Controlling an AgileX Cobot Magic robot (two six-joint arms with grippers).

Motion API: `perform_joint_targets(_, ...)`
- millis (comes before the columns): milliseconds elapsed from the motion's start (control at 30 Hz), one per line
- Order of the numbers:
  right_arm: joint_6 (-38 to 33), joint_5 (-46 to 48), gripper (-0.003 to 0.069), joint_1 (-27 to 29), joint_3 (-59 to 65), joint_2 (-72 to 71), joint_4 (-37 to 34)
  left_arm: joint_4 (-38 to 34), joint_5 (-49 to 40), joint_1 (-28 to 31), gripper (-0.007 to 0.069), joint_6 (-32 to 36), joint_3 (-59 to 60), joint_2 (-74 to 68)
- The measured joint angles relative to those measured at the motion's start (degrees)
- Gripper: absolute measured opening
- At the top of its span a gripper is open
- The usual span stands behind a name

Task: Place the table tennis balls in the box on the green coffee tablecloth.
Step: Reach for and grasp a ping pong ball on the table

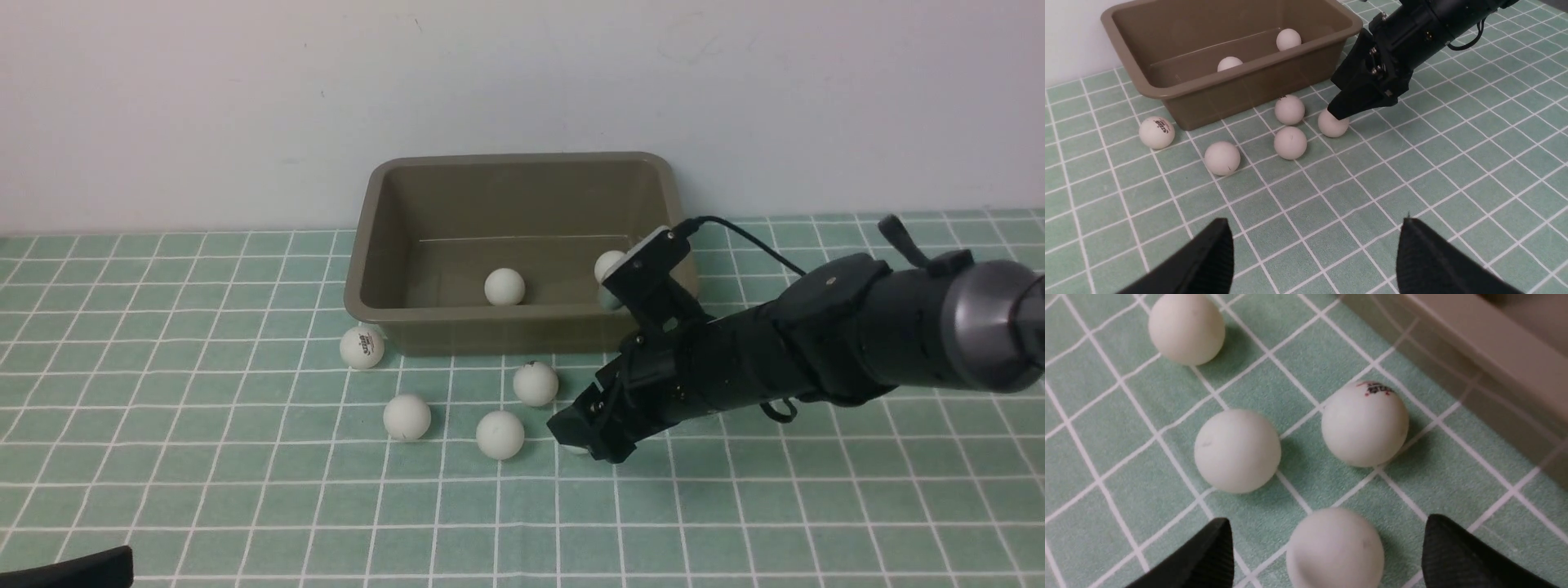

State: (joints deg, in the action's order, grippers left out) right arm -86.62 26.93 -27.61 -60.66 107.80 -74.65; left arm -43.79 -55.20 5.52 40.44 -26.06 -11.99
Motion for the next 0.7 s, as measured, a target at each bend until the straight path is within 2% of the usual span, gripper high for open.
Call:
perform_joint_targets(433,-1.46,-0.44,0.0549,0.00,0.00,3.10,-2.90,0.00,0.00,0.00,0.0482,0.00,0.00,0.00)
perform_joint_targets(700,-2.83,-0.23,0.0510,0.00,0.00,4.01,-3.57,0.00,-0.04,0.00,0.0482,0.00,0.00,0.00)
